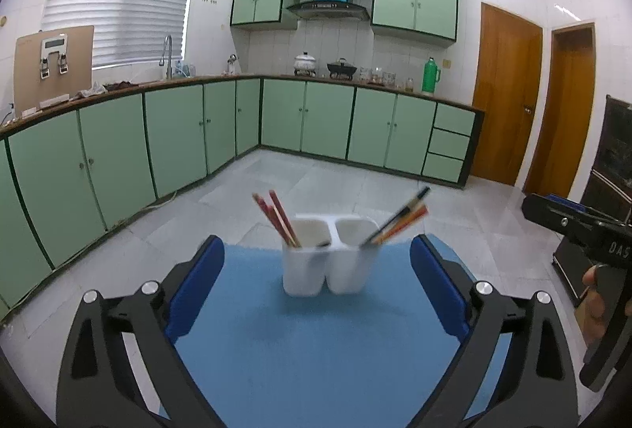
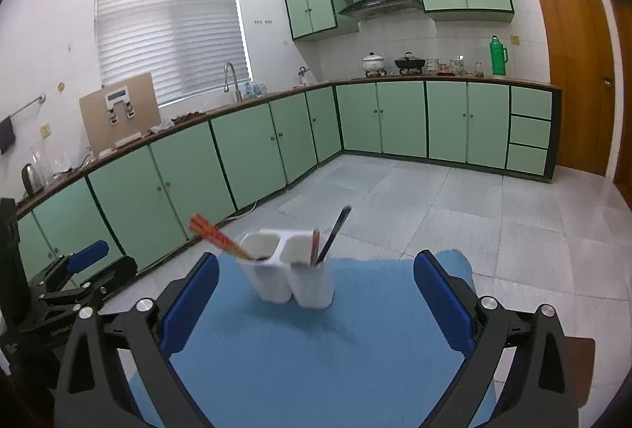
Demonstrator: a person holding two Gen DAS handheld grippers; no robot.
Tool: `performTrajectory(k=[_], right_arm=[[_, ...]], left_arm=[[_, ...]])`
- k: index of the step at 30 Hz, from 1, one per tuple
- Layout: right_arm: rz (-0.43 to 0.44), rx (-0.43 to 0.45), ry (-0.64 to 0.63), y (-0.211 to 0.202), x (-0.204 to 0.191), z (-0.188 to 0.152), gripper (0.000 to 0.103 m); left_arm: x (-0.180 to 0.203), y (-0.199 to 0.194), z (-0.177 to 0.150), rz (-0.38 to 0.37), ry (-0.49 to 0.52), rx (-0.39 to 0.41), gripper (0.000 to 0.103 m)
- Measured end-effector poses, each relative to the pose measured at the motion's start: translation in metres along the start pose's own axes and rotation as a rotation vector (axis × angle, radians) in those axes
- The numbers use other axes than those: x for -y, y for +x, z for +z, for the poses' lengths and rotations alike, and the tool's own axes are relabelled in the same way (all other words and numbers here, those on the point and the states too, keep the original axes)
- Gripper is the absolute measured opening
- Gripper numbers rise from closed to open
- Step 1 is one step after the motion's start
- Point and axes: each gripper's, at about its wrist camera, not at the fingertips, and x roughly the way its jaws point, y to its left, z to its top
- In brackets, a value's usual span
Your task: Organize utensils
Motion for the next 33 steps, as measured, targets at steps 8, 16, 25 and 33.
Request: performTrajectory(k=[8,16,25,33], right_arm=[[-0.008,-0.040,-0.019,-0.025,-0.016,-0.030,0.097],[-0.010,-0.066,-0.013,-0.047,-0.025,-0.056,0.097],[-0.007,-0.051,-0.029,-0.068,-0.034,-0.059,0.097],[0.007,-0.012,-0.058,-0.088,-0.044,-0.051,0.097]], left_arm=[[0.012,-0.030,-0.028,-0.007,0.022,-0.047,0.095],[0.019,-0.058,-0.043,-0.015,0.017,-0.056,0.095],[0.028,-0.086,-0.040,-0.021,0.020,-0.020,0.095],[0.033,-0.105,-0.037,-0.027,0.032,0.023,0.095]])
